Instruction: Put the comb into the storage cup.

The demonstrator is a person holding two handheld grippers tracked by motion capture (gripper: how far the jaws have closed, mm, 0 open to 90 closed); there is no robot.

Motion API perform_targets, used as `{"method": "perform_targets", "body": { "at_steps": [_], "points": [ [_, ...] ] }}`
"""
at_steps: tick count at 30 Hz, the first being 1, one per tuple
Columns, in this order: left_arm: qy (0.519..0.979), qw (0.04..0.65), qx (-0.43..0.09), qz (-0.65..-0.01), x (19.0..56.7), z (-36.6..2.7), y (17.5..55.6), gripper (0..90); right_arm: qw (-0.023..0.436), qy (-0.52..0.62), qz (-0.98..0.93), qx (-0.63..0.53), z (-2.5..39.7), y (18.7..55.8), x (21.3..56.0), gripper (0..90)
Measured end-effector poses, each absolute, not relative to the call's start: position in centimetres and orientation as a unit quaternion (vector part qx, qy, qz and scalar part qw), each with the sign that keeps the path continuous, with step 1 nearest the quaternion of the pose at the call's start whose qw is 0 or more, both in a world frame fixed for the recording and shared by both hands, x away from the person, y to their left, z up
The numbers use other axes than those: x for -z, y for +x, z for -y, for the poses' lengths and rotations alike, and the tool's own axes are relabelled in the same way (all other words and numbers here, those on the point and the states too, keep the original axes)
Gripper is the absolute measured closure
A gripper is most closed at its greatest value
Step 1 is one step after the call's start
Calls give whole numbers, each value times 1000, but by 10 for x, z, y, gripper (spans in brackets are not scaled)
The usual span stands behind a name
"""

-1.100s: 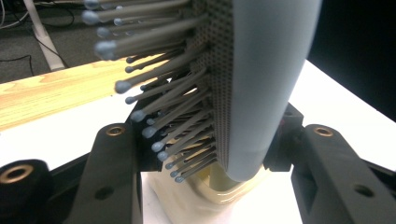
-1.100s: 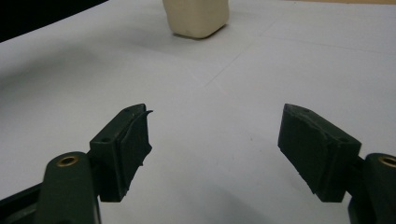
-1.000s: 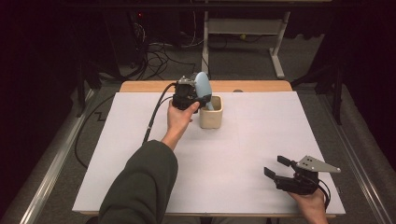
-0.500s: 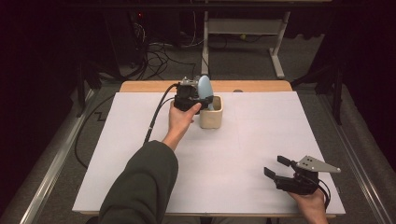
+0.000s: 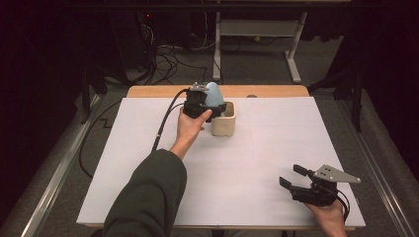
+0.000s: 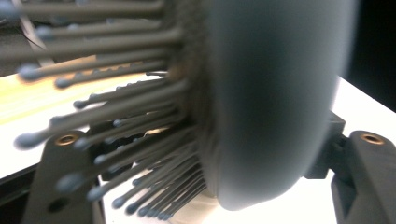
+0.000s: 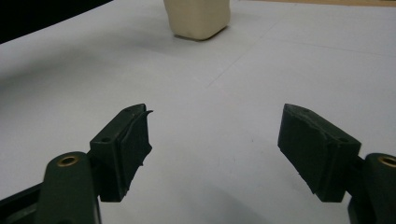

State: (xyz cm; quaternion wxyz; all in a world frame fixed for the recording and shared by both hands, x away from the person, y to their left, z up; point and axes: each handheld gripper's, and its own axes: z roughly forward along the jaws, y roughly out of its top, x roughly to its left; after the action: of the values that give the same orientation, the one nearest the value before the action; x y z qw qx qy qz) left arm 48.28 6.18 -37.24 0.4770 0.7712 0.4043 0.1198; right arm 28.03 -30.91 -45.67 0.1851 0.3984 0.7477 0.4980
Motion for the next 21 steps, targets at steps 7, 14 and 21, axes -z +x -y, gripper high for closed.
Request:
{"method": "perform_targets", "body": {
  "at_steps": [7, 14, 21],
  "points": [
    [772, 479, -122, -398, 378, -66, 480, 218, 185, 398, -747, -498, 309, 280, 457, 256],
    [782, 468, -130, -390, 380, -68, 476, 162, 185, 399, -748, -497, 309, 281, 457, 256],
    [781, 465, -134, -395, 385, -74, 471, 158, 185, 398, -748, -497, 308, 280, 457, 256]
  ]
}}
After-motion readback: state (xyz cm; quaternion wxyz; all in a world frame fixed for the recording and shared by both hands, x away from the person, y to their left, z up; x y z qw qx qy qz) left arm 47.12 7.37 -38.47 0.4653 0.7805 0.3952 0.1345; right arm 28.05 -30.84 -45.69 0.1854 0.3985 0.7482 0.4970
